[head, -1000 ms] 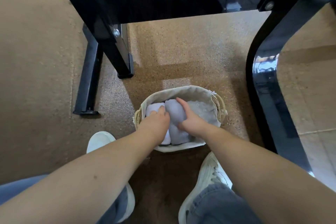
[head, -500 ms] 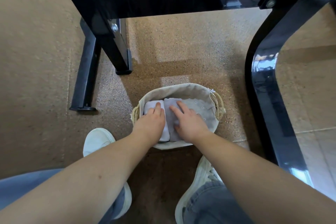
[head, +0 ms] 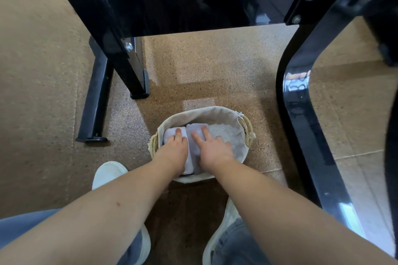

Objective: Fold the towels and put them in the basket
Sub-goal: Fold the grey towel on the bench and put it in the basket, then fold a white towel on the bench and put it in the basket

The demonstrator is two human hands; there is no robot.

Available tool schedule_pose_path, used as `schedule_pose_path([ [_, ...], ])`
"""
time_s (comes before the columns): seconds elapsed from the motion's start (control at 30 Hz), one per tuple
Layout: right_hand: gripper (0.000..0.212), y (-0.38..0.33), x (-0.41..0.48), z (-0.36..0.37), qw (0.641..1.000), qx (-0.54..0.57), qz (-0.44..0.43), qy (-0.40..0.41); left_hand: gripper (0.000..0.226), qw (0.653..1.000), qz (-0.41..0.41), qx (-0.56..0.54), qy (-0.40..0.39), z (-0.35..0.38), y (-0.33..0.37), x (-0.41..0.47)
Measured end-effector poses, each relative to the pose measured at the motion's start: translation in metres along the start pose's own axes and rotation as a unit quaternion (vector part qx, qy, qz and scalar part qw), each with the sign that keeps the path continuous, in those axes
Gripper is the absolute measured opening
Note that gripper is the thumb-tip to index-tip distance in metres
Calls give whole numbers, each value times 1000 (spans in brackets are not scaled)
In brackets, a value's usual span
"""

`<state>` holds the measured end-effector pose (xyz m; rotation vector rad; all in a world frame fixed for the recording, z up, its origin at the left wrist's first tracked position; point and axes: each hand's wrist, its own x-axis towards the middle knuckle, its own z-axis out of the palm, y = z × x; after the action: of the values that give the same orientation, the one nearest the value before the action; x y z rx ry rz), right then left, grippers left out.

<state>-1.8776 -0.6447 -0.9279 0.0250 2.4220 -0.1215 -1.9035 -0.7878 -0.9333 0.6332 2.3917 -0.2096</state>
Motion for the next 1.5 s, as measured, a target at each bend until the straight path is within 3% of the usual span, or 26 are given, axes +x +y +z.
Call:
schedule_pose_path([
  [0.13, 75, 4, -14, -17, 999, 18, 19, 23, 70, 1000, 8, -29, -6, -11, -1, -14],
  [0.37, 73, 8, -59, -68, 996, 36, 39, 75, 49, 997, 17, -43, 55, -50, 1, -58],
  [0.43, 66, 7, -76, -86, 993, 42, 34, 101, 51, 995, 23, -37, 87, -70, 1, -72],
  [0.8, 78, 14, -174, -177, 965, 61, -21, 254, 60, 960, 55, 1, 273, -182, 6, -143],
  [1.13, 74, 53, -266, -227, 936, 65, -49, 341, 60, 913, 119, -45, 387, -249, 53, -194],
  [1.33, 68, 88, -328, -240, 912, 70, -11, 404, 56, 879, 186, -29, 439, -281, 112, -215],
  [1.5, 63, 136, -377, -230, 919, 62, 62, 383, 49, 856, 263, -24, 445, -297, 164, -225],
])
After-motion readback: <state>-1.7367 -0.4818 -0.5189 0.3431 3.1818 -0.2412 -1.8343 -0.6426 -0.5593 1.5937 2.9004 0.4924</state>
